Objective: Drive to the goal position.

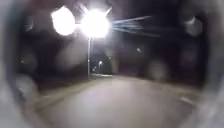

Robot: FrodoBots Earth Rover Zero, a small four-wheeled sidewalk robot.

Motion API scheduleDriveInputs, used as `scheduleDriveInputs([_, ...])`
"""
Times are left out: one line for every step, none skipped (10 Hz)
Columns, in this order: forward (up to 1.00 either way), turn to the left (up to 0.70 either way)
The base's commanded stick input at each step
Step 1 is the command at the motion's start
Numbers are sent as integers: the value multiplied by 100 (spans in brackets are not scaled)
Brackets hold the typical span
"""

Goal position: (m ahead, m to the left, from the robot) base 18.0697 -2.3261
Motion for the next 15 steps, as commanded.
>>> scheduleDriveInputs([100,0])
scheduleDriveInputs([100,0])
scheduleDriveInputs([100,0])
scheduleDriveInputs([100,0])
scheduleDriveInputs([100,0])
scheduleDriveInputs([100,0])
scheduleDriveInputs([100,0])
scheduleDriveInputs([100,0])
scheduleDriveInputs([100,0])
scheduleDriveInputs([100,0])
scheduleDriveInputs([100,0])
scheduleDriveInputs([100,0])
scheduleDriveInputs([100,0])
scheduleDriveInputs([100,0])
scheduleDriveInputs([100,0])
